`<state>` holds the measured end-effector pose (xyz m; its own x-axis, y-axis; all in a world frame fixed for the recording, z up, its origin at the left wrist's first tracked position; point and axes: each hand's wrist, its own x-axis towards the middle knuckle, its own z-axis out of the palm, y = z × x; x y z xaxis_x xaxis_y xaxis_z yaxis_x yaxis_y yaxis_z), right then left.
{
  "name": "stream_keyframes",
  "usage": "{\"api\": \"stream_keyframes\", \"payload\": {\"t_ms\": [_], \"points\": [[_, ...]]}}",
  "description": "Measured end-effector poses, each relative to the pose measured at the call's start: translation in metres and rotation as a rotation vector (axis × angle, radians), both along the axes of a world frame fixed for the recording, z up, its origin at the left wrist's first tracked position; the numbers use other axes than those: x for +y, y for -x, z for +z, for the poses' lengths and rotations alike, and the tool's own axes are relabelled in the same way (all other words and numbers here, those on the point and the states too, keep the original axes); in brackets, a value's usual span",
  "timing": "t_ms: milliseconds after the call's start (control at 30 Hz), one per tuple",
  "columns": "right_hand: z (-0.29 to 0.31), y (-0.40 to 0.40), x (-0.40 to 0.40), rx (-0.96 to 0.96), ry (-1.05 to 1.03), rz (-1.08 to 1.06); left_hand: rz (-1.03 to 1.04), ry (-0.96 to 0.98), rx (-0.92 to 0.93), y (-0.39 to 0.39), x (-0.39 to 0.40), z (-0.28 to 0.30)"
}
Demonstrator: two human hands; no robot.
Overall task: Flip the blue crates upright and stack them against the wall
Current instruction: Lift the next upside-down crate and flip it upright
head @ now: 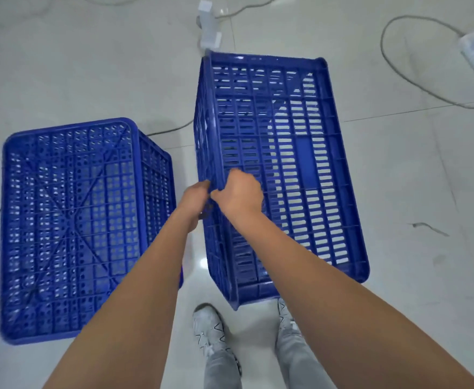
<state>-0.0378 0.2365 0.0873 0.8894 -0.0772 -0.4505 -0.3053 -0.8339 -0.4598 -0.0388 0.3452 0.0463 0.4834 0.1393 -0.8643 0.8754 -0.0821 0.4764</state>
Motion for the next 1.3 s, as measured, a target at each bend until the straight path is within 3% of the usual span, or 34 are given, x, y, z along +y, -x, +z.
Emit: {"api": "stream_keyframes", "payload": {"t_ms": [267,367,433,500,567,633,733,900,1067,1200,1300], "points": [[-0.036,0.015,0.024,0.167,-0.064,0.134,-0.018,0.008,0.033,0.016,0.025,-0.007],[-0.034,0.009,-0.025,0.020,0.002,0.035,-0.034,-0.092,0.023,0.018,0.018,-0.008],[-0.033,0.002,-0.072,-0.201,0.188,-0.066,-0.055,-0.166,-0.023,0.020,0.009,-0.008],[-0.035,-0.008,-0.119,-0.262,0.330,-0.182,-0.085,-0.229,-0.075,0.023,-0.001,-0.008],[-0.040,-0.017,-0.158,-0.061,0.220,-0.306,-0.078,-0.260,-0.096,0.026,-0.010,-0.010],[-0.045,-0.024,-0.181,0.248,-0.051,-0.465,-0.030,-0.238,-0.099,0.027,-0.016,-0.014],[-0.048,-0.024,-0.192,0.349,-0.261,-0.616,0.020,-0.198,-0.058,0.022,-0.023,-0.011],[-0.045,-0.014,-0.200,0.208,-0.191,-0.645,-0.011,-0.191,0.038,0.013,-0.029,0.003],[-0.012,-0.003,-0.194,-0.062,-0.060,-0.623,-0.249,-0.195,0.108,0.002,-0.021,0.016],[0.005,0.003,-0.172,-0.219,0.117,-0.490,-0.199,-0.224,-0.047,-0.009,-0.027,0.032],[-0.002,0.015,-0.146,-0.232,0.180,-0.352,-0.098,-0.150,-0.135,-0.015,-0.038,0.049]]}}
